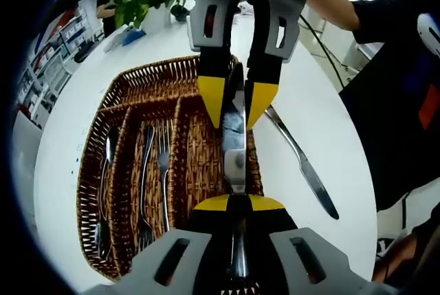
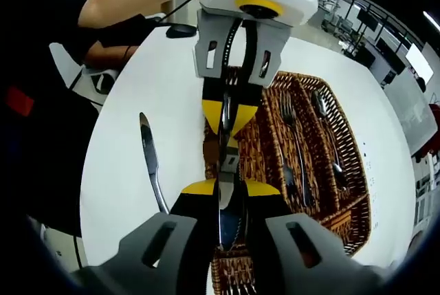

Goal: Arrange the knives, forks, and spoons in their matching storage slots by inserting each utensil handle-first until every utensil is classified and aligned in the correct compartment

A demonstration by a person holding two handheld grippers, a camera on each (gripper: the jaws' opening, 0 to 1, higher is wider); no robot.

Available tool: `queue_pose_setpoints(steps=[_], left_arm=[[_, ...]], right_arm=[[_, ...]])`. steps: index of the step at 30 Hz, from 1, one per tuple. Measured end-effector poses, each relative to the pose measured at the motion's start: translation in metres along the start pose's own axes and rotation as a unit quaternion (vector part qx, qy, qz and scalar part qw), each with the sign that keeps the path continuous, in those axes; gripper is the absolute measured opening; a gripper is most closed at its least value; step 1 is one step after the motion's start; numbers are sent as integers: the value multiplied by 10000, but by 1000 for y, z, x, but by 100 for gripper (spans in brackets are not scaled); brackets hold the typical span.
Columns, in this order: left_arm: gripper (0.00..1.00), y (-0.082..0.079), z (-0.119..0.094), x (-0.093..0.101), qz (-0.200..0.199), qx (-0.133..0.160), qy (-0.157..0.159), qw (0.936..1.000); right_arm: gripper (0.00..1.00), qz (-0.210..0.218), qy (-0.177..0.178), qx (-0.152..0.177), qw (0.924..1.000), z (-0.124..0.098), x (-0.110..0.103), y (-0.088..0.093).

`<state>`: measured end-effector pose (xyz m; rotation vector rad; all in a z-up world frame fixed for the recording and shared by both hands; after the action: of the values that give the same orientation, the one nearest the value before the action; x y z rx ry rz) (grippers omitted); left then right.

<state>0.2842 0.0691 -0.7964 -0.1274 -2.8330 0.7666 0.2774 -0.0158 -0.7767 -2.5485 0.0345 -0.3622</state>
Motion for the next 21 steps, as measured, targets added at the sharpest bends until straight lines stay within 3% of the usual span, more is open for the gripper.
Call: queue_pose_setpoints(steps=[10, 21], left_arm=[[7, 12, 8, -5, -217, -1, 143, 9997], [8, 17, 16, -10, -429, 101, 241, 9987]], right_arm=[[12, -33, -199, -166, 9997, 15, 0, 3], [12, 211, -427, -386, 9981, 26, 3, 14]])
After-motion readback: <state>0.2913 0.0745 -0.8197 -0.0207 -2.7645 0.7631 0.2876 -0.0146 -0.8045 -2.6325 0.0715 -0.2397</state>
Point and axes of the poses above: the point that each gripper's makers call its tool centre point, and the gripper's own axes: z roughly forward along the fingers, x roughly to its right, y roughly out of its underside, the point moved 4 cm from there along -z, roughly backward along the fingers, and after that the axes turned 8 degrees about y, right-handed, at the moved point
